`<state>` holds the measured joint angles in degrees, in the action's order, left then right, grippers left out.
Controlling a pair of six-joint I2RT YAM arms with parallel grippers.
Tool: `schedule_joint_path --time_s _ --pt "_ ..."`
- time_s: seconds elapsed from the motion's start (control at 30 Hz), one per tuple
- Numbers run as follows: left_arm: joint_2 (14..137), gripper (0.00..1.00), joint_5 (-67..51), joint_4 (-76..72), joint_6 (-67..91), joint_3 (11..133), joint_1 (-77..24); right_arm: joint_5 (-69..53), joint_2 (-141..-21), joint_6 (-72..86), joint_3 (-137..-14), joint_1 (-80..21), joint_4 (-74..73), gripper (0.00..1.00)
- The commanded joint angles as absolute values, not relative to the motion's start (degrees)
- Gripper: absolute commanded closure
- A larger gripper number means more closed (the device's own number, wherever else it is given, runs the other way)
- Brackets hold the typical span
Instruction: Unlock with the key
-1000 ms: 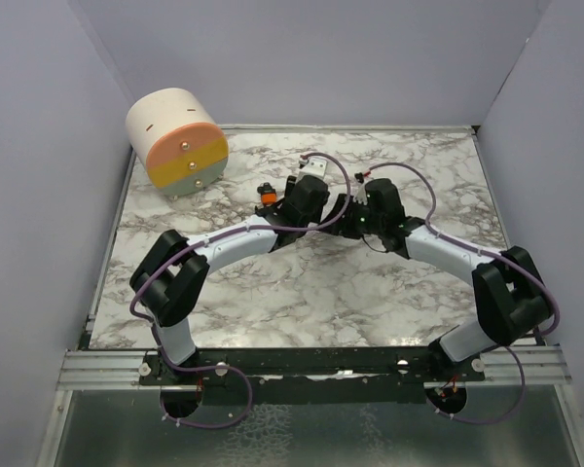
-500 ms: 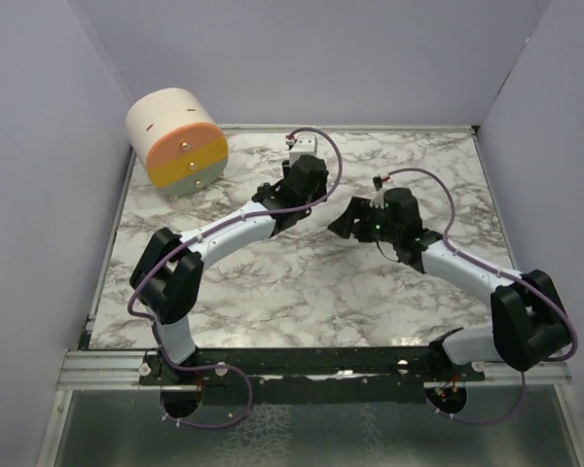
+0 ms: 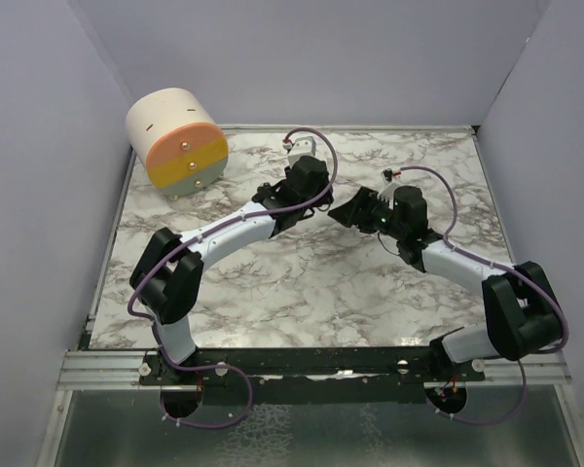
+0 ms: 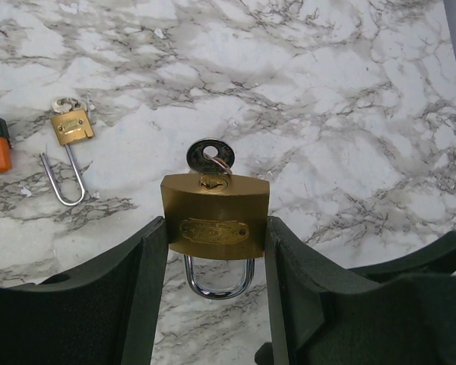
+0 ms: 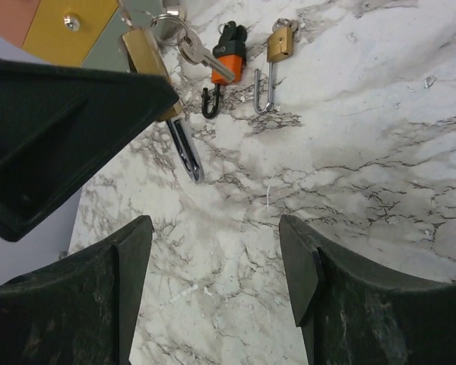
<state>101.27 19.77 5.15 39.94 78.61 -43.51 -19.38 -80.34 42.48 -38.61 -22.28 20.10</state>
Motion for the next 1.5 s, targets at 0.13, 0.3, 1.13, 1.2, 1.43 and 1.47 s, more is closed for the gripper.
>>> schedule_joint_path --time_s 0.13,0.3,1.13,1.2,1.43,1.47 --pt "95.54 1.0 15.2 1.19 41.95 75.93 -43.59 -25.65 -85.94 46.3 -41.33 -19.78 26.34 0.32" --pt "92.82 1.0 13.41 0.13 42.07 73.68 -43.59 -27.86 -89.26 47.5 -42.22 -18.25 28.4 0.32" --pt "95.5 1.0 12.77 1.84 40.88 77.3 -43.42 -21.04 -85.87 41.43 -45.3 -16.7 18.25 0.32" --pt "96.13 1.0 12.64 1.85 40.95 79.01 -43.5 -20.83 -85.74 40.92 -45.87 -16.7 17.1 0.32" --pt "97.6 1.0 11.87 1.64 41.58 80.45 -43.86 -21.78 -87.76 40.69 -47.74 -16.85 16.16 0.32" --pt "98.38 1.0 11.72 1.56 41.67 80.62 -44.03 -22.0 -88.37 40.57 -48.1 -16.92 15.97 0.32"
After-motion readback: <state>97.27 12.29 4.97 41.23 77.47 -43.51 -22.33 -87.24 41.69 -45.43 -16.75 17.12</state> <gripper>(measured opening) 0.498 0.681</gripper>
